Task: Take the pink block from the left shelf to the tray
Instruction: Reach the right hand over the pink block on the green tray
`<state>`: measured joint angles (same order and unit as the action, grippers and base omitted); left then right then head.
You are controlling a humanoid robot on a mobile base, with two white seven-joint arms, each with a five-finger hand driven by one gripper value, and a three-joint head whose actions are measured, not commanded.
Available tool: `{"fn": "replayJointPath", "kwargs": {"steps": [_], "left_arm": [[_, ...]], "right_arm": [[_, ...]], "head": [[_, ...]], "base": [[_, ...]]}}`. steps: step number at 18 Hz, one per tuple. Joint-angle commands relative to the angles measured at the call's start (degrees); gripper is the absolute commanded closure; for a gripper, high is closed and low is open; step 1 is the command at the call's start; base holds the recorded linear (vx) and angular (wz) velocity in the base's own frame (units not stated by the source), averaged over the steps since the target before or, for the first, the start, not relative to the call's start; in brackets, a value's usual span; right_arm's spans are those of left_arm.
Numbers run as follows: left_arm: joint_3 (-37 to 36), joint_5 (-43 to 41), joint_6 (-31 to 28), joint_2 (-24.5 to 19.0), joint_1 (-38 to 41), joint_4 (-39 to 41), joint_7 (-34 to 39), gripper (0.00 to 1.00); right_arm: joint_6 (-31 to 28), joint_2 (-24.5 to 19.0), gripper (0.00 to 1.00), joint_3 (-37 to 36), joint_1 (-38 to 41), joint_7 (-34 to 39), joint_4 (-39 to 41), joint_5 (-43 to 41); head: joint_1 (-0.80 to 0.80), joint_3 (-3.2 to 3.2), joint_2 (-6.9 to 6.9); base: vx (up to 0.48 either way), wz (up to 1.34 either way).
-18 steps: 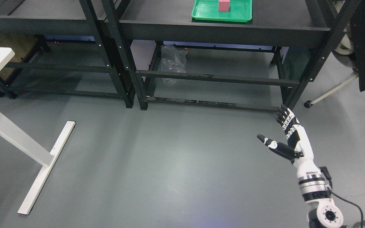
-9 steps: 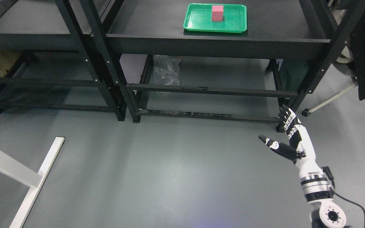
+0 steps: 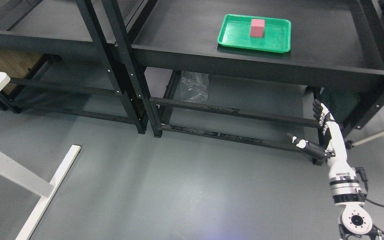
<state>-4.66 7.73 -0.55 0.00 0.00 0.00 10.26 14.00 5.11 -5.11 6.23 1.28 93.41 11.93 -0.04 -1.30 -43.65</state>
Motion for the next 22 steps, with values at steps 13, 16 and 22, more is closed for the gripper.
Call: {"fn": "replayJointPath", "kwargs": {"steps": [13,16,22], "left_arm": [[0.0,0.0,0.0,-1.0,-1.7,1.0,0.0,0.0],[0.0,0.0,0.0,-1.0,-1.8,1.0,0.0,0.0],[0.0,0.0,0.0,-1.0,-1.7,1.0,0.0,0.0]], "right_arm": [[0.8,4.0,0.0,0.1,-1.7,-3.3,-0.1,58.3],[0.7,3.9,0.0,1.6,-2.4,-5.8,-0.1,62.1],[0.6,2.2,0.0,2.6,-1.7,-6.2,-0.1,62.4]], "head": [[0.0,0.0,0.0],[0.0,0.0,0.0],[0.0,0.0,0.0]], "base": [[0.267,0.15],[0.315,-0.08],[0.302,-0.12]]}}
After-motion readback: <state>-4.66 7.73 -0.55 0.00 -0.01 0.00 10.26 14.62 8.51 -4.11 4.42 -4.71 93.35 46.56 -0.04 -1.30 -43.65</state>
